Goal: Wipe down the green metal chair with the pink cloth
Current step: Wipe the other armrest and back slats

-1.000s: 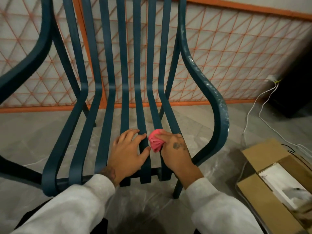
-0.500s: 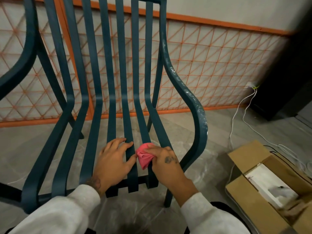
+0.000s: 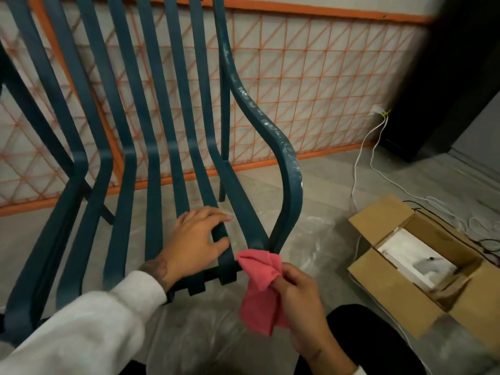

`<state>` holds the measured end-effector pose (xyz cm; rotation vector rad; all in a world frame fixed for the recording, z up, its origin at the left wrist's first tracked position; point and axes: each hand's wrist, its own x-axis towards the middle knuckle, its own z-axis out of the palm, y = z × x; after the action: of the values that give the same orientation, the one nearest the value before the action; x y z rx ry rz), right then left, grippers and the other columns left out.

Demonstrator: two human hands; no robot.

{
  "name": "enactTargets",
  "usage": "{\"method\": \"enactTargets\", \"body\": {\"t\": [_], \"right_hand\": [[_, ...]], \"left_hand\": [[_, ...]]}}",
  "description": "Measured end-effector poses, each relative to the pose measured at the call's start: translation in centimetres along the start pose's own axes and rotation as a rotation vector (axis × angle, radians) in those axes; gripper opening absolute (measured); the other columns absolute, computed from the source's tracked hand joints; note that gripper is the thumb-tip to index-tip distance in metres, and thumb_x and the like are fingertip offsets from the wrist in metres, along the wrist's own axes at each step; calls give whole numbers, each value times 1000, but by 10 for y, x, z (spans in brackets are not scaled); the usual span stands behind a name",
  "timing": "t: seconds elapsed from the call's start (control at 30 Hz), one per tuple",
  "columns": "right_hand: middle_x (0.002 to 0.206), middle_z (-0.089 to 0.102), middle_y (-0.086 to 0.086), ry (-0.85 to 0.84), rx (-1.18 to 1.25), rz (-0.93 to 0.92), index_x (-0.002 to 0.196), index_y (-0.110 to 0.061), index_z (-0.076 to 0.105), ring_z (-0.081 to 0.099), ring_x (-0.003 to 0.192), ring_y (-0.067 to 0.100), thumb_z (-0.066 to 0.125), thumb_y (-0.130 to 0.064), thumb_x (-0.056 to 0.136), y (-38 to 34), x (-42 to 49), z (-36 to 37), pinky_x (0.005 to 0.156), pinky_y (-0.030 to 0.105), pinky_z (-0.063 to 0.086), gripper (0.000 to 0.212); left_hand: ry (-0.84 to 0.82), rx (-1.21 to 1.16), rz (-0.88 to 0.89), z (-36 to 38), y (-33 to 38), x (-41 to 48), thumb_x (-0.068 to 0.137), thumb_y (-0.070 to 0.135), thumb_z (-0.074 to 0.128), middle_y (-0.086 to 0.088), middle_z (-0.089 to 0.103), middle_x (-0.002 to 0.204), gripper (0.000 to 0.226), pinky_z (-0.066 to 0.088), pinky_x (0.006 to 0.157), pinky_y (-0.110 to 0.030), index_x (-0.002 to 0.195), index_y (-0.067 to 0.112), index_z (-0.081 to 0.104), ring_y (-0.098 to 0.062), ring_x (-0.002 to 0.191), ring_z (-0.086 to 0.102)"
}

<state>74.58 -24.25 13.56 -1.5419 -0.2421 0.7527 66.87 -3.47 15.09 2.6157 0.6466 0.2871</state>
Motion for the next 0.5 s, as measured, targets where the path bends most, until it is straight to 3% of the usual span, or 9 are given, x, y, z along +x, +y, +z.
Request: {"method": "enactTargets", "body": {"t": [0.07,0.13,0.23,0.3,0.4,0.5], "right_hand": [[92,76,1,20,127,64,93,-16,79,69,85,13,77,-14,76,7,4,-10,78,32,52,18],[100,75,6,29,230,97,99,-13,78,68,93,19,74,-11,79,15,8,-18,81,32,51,20],[107,74,9,157,376,121,110,-8,73,67,97,25,52,6,89,28,19,-27,80,32,52,33],[106,73,11,266,442,164,113,-12,69,66,93,29,40,12,88,28,26,-32,82,39,54,45],[100,69,12,312,319,147,102,-22,65,65,92,31,47,7,89,21,34,-30,84,48,54,37],[97,70,9,221,253,52,101,-17,66,67,88,26,59,1,90,19,38,-14,75,42,56,22]], "left_hand": [[-76,-20,75,10,15,7,88,47,52,11,45,146,52,18,120,-45,138,35,54,-15,141,34],[-95,19,118,18,27,13,83,42,46,10,39,151,58,13,121,-49,141,35,51,-15,144,28],[-99,40,179,26,36,22,78,31,42,9,37,153,63,9,122,-45,140,33,52,-15,148,20],[-139,-14,178,28,41,27,78,26,37,11,42,150,62,9,119,-38,137,32,56,-12,148,19],[-159,-41,160,30,45,27,82,29,29,12,43,150,61,10,117,-33,138,33,55,-9,149,16],[-159,64,183,33,46,25,89,38,27,15,38,154,59,9,118,-37,144,39,46,-9,150,11]]}}
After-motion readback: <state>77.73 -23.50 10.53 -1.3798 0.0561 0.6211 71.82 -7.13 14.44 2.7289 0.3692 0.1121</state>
